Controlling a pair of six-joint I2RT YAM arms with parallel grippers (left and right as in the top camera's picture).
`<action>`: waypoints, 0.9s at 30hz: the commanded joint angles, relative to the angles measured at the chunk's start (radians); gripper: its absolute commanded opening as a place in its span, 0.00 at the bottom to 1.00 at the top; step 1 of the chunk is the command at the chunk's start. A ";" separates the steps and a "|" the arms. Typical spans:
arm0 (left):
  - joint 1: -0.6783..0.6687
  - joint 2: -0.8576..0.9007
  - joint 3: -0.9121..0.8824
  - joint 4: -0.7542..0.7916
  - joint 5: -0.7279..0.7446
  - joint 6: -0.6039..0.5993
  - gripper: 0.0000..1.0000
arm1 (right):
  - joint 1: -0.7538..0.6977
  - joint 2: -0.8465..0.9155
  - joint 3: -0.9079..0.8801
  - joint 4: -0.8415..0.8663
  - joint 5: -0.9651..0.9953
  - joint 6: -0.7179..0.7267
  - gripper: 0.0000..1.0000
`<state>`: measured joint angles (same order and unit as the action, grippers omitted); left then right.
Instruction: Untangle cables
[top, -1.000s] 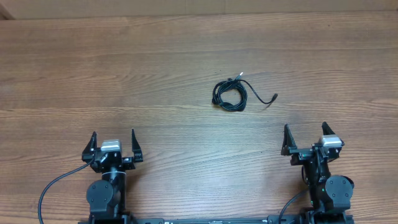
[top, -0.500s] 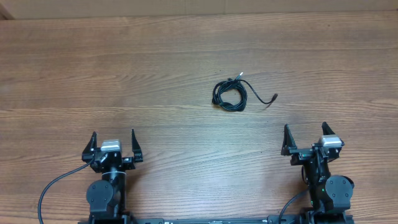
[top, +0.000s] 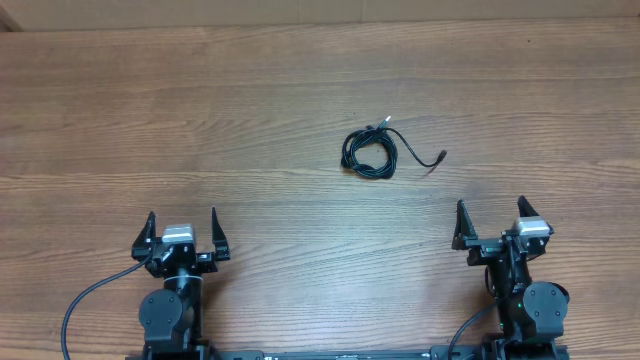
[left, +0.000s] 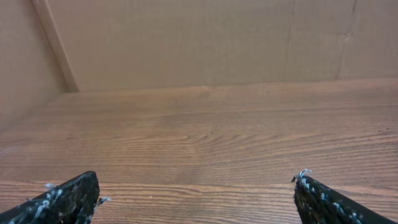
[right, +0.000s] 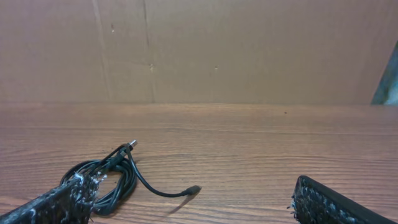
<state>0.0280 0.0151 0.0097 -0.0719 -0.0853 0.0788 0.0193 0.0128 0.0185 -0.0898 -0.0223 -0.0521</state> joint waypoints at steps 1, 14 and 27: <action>-0.004 -0.009 -0.005 0.001 0.008 0.011 0.99 | -0.005 -0.010 -0.010 0.006 -0.001 -0.002 1.00; -0.004 -0.009 -0.005 0.008 -0.033 0.053 1.00 | -0.005 -0.010 -0.010 0.006 -0.001 -0.002 1.00; -0.004 -0.009 -0.005 0.005 0.017 0.087 1.00 | -0.005 -0.010 -0.010 0.006 -0.001 -0.002 1.00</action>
<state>0.0280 0.0151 0.0097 -0.0673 -0.1150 0.1497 0.0193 0.0128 0.0185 -0.0898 -0.0223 -0.0521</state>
